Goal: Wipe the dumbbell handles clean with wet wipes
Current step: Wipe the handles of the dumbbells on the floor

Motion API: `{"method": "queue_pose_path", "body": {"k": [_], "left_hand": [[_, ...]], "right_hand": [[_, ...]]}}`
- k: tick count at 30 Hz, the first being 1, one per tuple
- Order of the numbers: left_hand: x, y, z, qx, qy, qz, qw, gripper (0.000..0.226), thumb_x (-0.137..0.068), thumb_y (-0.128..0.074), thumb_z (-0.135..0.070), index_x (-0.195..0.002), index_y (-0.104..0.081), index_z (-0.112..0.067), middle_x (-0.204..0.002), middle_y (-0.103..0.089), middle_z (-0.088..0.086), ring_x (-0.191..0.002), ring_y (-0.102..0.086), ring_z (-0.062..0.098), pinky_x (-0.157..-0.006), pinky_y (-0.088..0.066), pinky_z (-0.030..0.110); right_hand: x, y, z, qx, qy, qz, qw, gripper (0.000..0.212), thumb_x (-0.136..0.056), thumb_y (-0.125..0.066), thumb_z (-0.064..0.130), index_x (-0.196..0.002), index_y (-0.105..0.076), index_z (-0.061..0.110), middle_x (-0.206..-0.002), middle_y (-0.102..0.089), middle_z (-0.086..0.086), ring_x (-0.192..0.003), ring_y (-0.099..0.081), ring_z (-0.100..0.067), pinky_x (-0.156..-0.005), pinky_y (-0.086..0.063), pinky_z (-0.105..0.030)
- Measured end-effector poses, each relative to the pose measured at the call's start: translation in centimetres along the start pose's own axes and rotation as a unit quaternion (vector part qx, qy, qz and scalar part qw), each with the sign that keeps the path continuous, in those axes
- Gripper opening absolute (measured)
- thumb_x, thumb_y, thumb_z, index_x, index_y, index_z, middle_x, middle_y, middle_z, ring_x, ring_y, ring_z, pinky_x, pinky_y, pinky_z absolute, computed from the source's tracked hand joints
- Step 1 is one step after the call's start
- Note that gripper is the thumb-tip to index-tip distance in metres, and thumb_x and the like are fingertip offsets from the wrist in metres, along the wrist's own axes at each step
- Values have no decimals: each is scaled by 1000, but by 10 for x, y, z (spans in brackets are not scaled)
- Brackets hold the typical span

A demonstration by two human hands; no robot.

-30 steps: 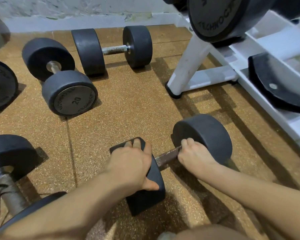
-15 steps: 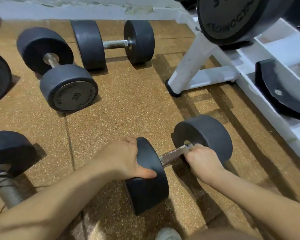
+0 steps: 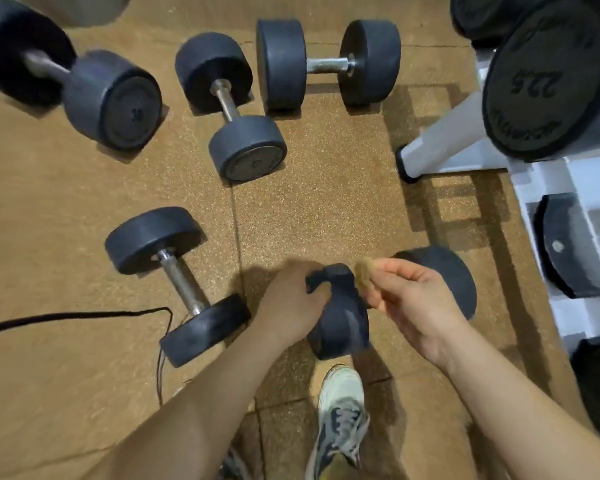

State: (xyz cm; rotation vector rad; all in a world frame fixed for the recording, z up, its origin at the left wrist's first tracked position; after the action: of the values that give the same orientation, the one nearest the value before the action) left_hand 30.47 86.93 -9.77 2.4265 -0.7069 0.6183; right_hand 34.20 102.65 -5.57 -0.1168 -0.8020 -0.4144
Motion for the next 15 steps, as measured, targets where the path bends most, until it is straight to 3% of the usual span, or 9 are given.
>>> {"method": "queue_pose_path", "body": {"k": [2,5,7,10,13,15], "left_hand": [[38,40,-25,151,59,-7,987,23,-98,-51,-31,-113,-66,-20,-104,-69,-3,-99,-64,17,-85,-51,29],[92,98,-70,360,107,14,927,35,-97,-50,-45,-96,-72,-18,-89,-75,4,-87,-71,23,-82,-57,36],[117,138,-96,376,80,21,923,38,-95,-53,-48,-97,-73,-15,-93,-75,7,-88,-72,23,-80,-58,35],[147,204,-113,403,75,-37,912,21,-92,-63,-32,-89,-77,-18,-90,-74,8,-81,-69,22,-79,-59,34],[164,256,-109,428,109,-73,894,22,-94,-62,-27,-82,-79,-18,-84,-75,9,-86,-70,27,-88,-57,44],[167,288,-104,455,118,-102,877,23,-93,-62,-28,-87,-78,-13,-84,-73,13,-81,-70,30,-79,-58,40]], "right_hand": [[36,-28,22,4,-17,11,1000,16,-85,-68,9,-99,-68,1,-78,-68,-9,-60,-60,-12,-56,-46,-22],[93,-78,70,23,-11,29,999,19,-81,-74,17,-91,-66,3,-72,-66,-9,-59,-56,-12,-52,-40,-22],[125,-114,105,40,17,51,998,15,-81,-74,15,-79,-61,8,-63,-60,-6,-51,-51,-8,-46,-38,-19],[161,-165,154,67,40,87,993,19,-82,-71,5,-73,-56,10,-56,-51,-2,-44,-46,-5,-41,-37,-15],[178,-204,186,79,16,122,989,23,-85,-68,5,-69,-57,16,-69,-57,-6,-56,-56,-9,-51,-43,-19],[183,-224,204,53,-6,147,988,18,-83,-70,12,-72,-57,17,-79,-61,-9,-65,-63,-12,-57,-45,-24]]}}
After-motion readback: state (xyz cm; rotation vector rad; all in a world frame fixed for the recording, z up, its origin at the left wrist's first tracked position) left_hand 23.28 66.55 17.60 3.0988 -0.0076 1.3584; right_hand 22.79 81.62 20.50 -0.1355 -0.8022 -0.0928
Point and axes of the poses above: each hand's wrist, its own x-axis away from the middle knuckle, its own y-axis out of the back of the hand, z = x × y, the point moved 7 cm from there along -x, towards the middle knuckle
